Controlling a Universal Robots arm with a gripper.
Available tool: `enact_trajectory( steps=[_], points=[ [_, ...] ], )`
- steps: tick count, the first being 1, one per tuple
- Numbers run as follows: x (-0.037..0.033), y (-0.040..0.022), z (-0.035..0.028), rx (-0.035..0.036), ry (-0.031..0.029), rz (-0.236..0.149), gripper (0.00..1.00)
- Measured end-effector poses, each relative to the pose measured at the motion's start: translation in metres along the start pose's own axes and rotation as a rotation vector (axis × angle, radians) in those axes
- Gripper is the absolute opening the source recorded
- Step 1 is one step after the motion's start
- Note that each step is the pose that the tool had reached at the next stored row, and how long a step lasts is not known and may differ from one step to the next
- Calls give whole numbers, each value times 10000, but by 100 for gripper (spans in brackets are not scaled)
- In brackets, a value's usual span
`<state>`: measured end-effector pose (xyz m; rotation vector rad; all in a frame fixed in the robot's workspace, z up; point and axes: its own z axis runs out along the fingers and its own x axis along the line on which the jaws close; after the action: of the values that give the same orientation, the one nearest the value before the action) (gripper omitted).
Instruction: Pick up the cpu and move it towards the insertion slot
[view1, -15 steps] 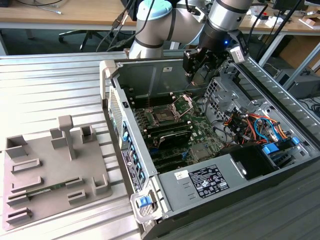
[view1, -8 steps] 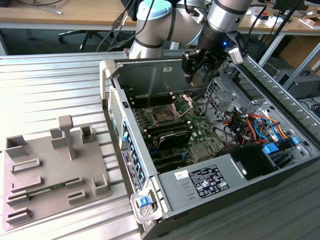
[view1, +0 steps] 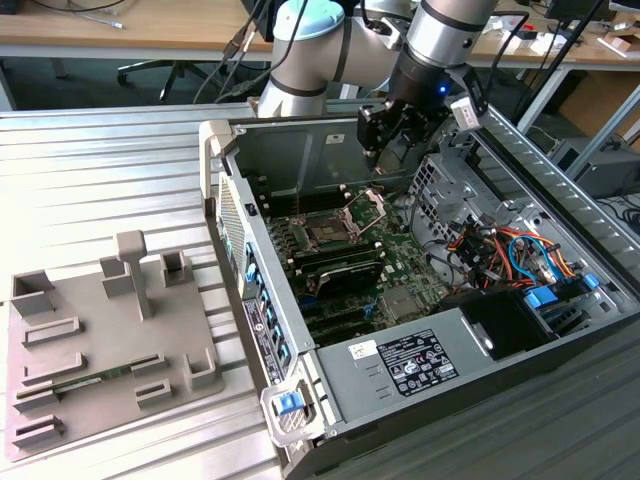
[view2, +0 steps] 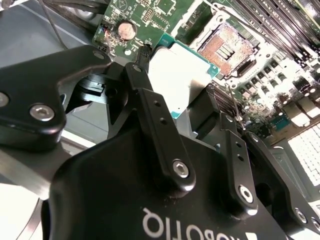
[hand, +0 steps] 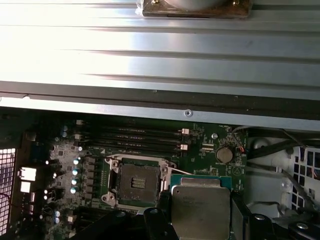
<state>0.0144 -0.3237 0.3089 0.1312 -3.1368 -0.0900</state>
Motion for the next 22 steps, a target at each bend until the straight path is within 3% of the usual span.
enact_trajectory(
  steps=[12, 22],
  points=[
    [31, -8, 90, 0, 1, 1, 55],
    [31, -10, 110, -1, 0, 0, 55]
  ],
)
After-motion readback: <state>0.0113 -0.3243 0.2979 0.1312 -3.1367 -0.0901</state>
